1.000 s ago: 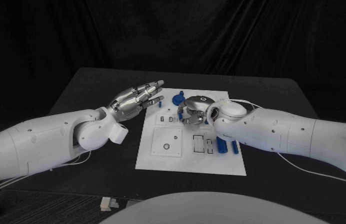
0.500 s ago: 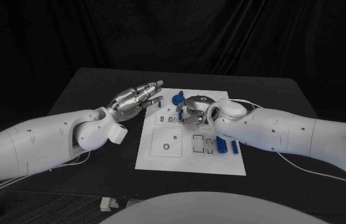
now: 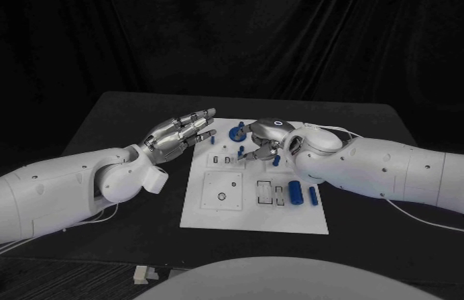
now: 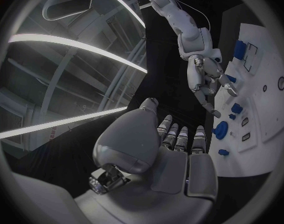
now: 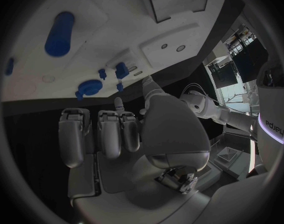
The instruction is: Assemble the parts on the task board
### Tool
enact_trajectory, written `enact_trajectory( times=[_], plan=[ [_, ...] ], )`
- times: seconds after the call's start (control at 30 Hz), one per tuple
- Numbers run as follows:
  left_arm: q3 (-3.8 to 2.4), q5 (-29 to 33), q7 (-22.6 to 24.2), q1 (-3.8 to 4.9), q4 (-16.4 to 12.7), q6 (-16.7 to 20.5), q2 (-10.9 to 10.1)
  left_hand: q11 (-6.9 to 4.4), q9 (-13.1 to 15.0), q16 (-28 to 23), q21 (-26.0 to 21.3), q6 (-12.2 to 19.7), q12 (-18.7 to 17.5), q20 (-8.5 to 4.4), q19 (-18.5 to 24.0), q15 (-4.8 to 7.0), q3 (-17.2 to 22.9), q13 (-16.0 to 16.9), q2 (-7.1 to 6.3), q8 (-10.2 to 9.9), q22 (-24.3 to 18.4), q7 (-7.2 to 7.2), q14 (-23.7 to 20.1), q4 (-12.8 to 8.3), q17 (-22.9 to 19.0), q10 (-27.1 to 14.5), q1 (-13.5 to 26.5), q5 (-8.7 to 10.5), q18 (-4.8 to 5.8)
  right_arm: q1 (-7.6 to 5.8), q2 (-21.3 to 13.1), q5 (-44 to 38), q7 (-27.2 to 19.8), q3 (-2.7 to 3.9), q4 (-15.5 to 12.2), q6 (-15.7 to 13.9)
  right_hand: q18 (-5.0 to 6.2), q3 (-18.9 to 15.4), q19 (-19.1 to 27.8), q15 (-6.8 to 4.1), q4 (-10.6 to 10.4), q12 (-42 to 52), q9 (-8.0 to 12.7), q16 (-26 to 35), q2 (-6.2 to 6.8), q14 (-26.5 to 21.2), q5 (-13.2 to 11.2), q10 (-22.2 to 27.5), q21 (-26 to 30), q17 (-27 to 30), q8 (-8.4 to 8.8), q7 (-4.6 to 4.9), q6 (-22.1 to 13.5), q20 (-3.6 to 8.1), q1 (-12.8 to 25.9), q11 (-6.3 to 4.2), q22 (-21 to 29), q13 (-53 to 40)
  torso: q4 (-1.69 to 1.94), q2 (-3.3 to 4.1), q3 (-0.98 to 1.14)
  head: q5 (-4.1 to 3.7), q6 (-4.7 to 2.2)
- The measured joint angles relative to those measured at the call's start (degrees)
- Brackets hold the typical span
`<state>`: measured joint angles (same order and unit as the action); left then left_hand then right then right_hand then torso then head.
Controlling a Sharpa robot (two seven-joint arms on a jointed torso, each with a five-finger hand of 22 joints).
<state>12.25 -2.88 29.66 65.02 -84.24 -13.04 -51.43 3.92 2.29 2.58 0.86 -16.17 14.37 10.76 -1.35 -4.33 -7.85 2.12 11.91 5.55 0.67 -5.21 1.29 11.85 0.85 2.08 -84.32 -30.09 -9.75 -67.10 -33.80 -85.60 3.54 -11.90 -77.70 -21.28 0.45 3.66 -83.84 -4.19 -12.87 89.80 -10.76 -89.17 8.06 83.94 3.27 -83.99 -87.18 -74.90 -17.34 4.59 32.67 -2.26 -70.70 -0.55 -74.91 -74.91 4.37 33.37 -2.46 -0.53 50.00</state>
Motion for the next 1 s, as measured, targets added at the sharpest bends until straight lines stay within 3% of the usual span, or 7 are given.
enact_trajectory(
  times=[0.3,0.43,0.6,0.63,0.73,0.87,1.0],
  plan=[
    [0.05,-3.6,1.4,1.13,-1.5,5.2,-2.5,5.46,0.5,27.0,9.5,-2.7,29.1,3.48,-15.7,-3.47,2.5,6.5,-4.61,1.7,4.8,-1.17,20.7,-3.7,6.4,13.5,-2.0,13.59,0.02,-7.51,-9.7,0.0,-1.2,0.0,-10.3,-6.8,0.0,-1.1,0.0,0.0,-3.9,0.0,0.5,0.6,1.32,0.0,-0.2,0.0,0.9,0.0,-0.3,0.21,0.6,0.0,0.3,0.0,0.0,0.0,0.01,-0.07,0.03,0.03,0.0],
    [-0.06,-8.8,2.2,2.97,-0.2,9.1,-2.0,5.73,0.7,39.8,19.5,-4.8,40.1,3.06,-31.6,-3.28,1.2,11.9,-6.01,3.0,9.2,-1.58,28.5,-3.2,11.4,19.4,-1.6,19.31,0.02,-10.01,-12.7,0.1,-1.8,0.08,-11.7,-10.9,0.0,-1.4,0.0,0.0,-4.1,0.0,0.7,0.6,1.86,0.0,-0.2,0.0,0.9,0.0,-0.3,0.21,0.6,0.0,0.8,0.0,0.0,0.0,-0.04,-0.17,0.08,-0.09,0.0],
    [-0.04,-19.3,2.0,4.39,2.2,15.5,-0.5,4.03,3.0,62.8,34.3,-17.8,58.1,1.31,-47.6,-1.46,-1.9,23.1,-10.06,12.1,16.6,-4.09,40.0,0.6,23.1,30.9,3.2,23.22,0.02,-11.1,-15.1,1.1,-2.9,0.01,-12.2,-14.6,0.0,-0.6,0.0,0.0,-3.9,0.0,0.4,0.6,-0.19,0.0,-0.2,-0.1,0.8,0.0,-2.52,0.93,5.1,0.0,1.6,0.14,0.0,0.0,-0.26,-0.49,0.24,-0.23,0.0],
    [-0.03,-21.7,1.7,4.65,2.6,16.6,-0.2,3.08,3.3,68.8,38.3,-19.1,62.6,-0.26,-51.6,-0.2,-1.8,31.5,-11.26,13.8,19.0,-4.04,46.8,1.7,30.4,39.9,4.4,23.62,0.02,-11.19,-15.6,1.3,-3.2,0.01,-12.5,-15.3,-0.01,-0.3,0.0,0.1,-3.8,0.0,0.2,0.6,-0.96,0.1,-0.2,0.0,0.5,0.0,-3.13,1.04,6.5,0.0,1.4,0.42,0.0,0.0,-0.34,-0.59,0.3,-0.23,0.0],
    [-0.04,-30.2,0.3,5.4,3.3,20.1,0.3,0.51,4.0,84.2,56.7,-21.6,73.0,-3.18,-57.3,2.42,1.4,67.0,-15.04,18.6,36.1,-3.41,75.4,4.2,67.9,72.8,8.9,24.93,0.71,-11.27,-17.1,2.1,-4.5,-0.01,-13.9,-17.7,0.0,0.0,0.0,0.16,-3.9,0.0,0.1,0.6,-2.55,0.2,1.3,0.0,0.3,0.0,-3.63,0.89,9.0,0.0,1.5,0.41,0.0,0.0,-0.58,-0.93,0.52,-0.18,0.0],
    [-0.01,-39.9,-3.4,6.6,3.6,22.8,0.9,0.61,4.9,87.3,78.4,-23.5,75.4,-3.45,-71.0,2.22,4.0,72.7,-16.99,21.3,66.9,-3.81,82.4,4.7,73.9,81.7,13.3,25.88,5.08,-11.32,-18.7,2.9,-6.0,-0.04,-15.7,-20.2,0.0,0.2,0.0,0.16,-3.7,0.0,0.1,0.6,-3.51,0.2,3.2,0.0,0.3,0.0,-3.63,0.83,10.1,0.0,2.2,0.42,0.0,0.0,-0.98,-1.51,0.83,-0.05,0.0],
    [-0.01,-46.6,-8.8,9.0,3.6,23.3,2.2,0.69,6.1,87.3,86.5,-27.5,75.4,-2.68,-81.4,2.18,5.1,72.8,-18.65,23.3,74.1,-3.36,82.6,5.1,74.1,81.7,18.0,26.17,7.75,-11.36,-20.2,3.4,-7.2,-0.03,-17.3,-22.2,0.0,0.2,0.0,0.16,-3.7,0.0,0.2,0.6,-4.3,0.2,4.3,0.0,0.3,0.0,-3.63,1.02,11.5,0.0,2.5,0.41,0.0,0.0,-1.43,-2.08,1.1,-0.21,0.0]
  ],
)
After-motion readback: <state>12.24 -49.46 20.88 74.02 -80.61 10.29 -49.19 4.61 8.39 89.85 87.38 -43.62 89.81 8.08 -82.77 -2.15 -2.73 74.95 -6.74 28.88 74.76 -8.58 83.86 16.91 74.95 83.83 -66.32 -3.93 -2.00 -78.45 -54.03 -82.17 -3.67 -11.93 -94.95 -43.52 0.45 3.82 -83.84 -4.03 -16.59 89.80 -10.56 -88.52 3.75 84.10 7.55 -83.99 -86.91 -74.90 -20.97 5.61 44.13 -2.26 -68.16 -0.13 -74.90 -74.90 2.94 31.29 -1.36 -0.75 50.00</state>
